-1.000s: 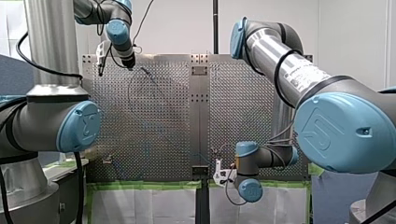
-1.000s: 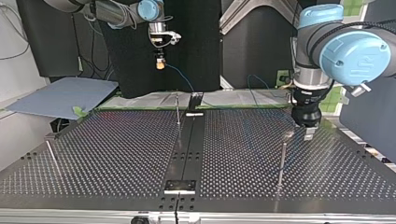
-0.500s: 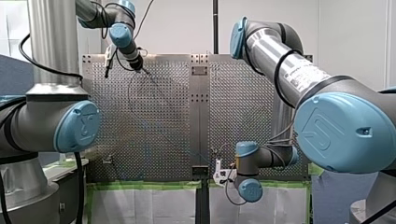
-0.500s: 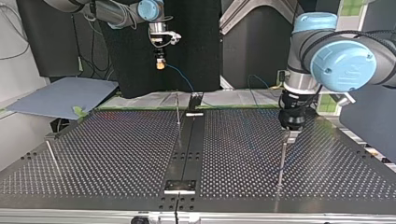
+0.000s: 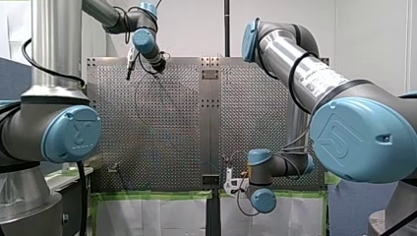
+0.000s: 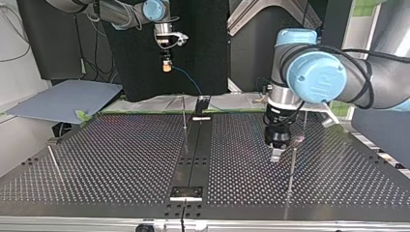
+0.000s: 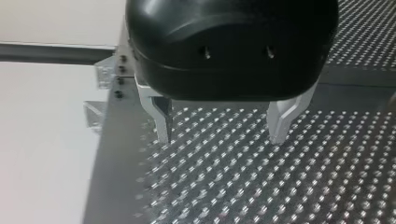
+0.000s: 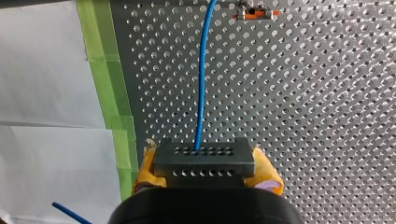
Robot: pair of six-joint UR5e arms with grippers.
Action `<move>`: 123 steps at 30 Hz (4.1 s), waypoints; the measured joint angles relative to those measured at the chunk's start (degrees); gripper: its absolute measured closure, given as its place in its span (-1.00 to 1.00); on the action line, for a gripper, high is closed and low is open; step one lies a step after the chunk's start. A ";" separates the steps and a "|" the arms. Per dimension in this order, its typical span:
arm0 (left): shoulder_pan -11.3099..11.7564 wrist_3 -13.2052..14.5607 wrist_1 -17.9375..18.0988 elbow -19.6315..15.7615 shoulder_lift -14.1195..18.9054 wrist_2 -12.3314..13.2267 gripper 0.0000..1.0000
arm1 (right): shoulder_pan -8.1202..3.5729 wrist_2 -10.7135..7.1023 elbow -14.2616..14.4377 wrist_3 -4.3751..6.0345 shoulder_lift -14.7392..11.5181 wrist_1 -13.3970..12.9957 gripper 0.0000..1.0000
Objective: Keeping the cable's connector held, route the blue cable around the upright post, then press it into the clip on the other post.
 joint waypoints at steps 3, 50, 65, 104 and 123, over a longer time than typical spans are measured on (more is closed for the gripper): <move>-1.64 0.08 1.12 0.06 -0.87 -1.25 -1.00 | 0.01 0.00 -0.01 0.00 0.00 -0.11 1.00; -4.92 14.38 21.13 0.06 -16.59 -19.09 -1.00 | 0.48 -0.88 -0.05 0.44 0.00 -0.50 1.00; -4.87 19.03 22.56 0.06 -22.98 -22.12 -1.00 | 0.47 -0.88 -0.04 0.43 0.00 -0.56 1.00; -6.94 27.24 21.13 0.05 -32.26 -29.70 -1.00 | 0.48 -0.80 -0.03 0.52 0.00 -0.32 1.00; -9.81 25.02 20.27 0.08 -37.51 -26.87 -1.00 | 0.50 -0.94 -0.03 0.53 0.00 -0.58 1.00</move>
